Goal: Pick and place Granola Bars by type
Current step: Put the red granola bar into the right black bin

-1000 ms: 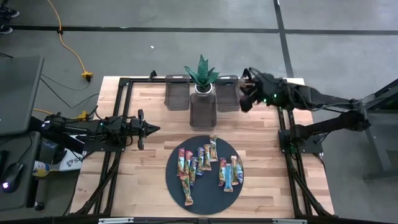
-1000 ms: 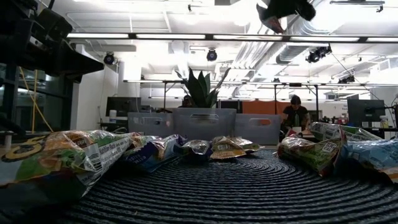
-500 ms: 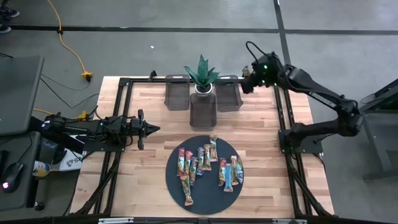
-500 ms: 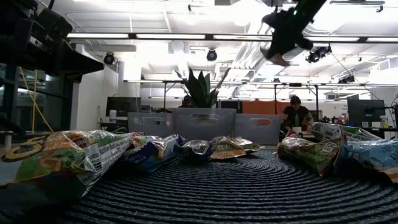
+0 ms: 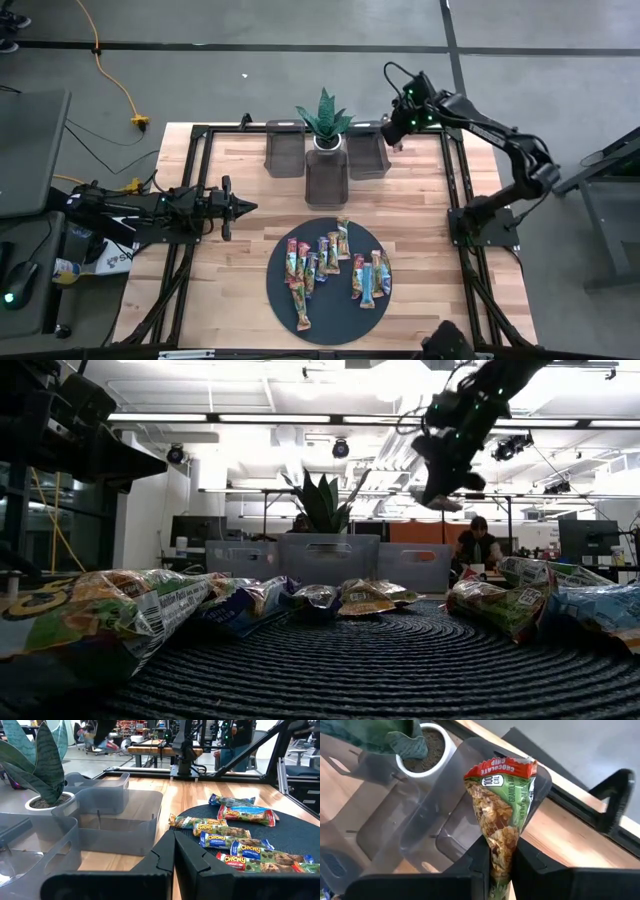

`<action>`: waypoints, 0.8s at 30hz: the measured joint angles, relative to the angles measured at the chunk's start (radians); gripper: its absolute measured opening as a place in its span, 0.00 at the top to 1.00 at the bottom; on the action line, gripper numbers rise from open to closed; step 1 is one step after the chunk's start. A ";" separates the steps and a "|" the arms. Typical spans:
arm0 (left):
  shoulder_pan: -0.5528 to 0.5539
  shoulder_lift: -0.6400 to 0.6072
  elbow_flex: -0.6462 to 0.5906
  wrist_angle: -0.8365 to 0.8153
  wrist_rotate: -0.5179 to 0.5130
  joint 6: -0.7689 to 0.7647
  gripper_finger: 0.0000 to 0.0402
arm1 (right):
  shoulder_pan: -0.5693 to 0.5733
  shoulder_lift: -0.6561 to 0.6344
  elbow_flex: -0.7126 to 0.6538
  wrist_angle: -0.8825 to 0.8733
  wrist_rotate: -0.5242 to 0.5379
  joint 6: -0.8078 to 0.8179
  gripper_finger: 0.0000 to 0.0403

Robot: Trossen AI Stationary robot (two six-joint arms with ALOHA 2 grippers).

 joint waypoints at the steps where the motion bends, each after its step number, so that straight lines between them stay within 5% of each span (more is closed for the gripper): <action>1: 0.000 0.000 0.000 0.000 0.000 0.000 1.00 | -0.010 0.013 0.000 0.009 -0.026 -0.001 0.90; 24: 0.000 0.000 0.000 0.000 0.000 0.000 1.00 | -0.037 0.212 0.000 0.180 -0.211 0.083 0.91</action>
